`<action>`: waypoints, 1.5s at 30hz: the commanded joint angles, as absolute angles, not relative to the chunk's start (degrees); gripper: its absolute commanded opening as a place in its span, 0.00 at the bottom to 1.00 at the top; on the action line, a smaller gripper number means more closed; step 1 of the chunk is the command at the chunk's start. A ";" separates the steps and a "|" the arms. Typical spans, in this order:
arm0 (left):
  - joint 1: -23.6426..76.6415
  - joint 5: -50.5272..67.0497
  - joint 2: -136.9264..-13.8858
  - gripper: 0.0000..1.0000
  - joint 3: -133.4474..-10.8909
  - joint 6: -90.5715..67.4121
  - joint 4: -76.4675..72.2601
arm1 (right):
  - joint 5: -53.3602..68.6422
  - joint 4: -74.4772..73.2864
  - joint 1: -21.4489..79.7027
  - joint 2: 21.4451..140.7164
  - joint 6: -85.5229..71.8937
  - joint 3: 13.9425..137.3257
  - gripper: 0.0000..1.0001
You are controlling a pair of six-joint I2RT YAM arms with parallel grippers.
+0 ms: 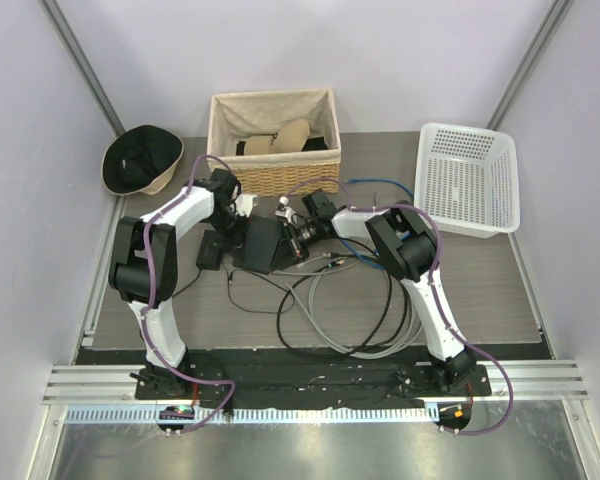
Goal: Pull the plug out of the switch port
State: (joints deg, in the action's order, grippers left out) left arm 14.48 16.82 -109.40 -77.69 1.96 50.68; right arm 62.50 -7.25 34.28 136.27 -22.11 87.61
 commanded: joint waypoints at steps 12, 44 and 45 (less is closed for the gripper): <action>14.85 9.32 -115.93 0.00 -74.00 4.31 46.23 | 51.77 -20.73 36.65 142.91 -10.46 86.13 0.02; 15.12 14.59 -109.61 0.00 -81.11 6.06 51.75 | 34.12 -19.26 23.21 108.39 0.10 73.30 0.01; 15.03 14.59 -108.64 0.00 -81.73 6.50 52.46 | 30.97 -18.99 21.99 105.76 -0.52 73.04 0.01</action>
State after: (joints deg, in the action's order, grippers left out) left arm 14.81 16.91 -109.78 -79.40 3.36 52.64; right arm 44.95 -22.44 26.79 114.87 -0.93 73.45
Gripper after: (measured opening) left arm 0.009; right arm 0.145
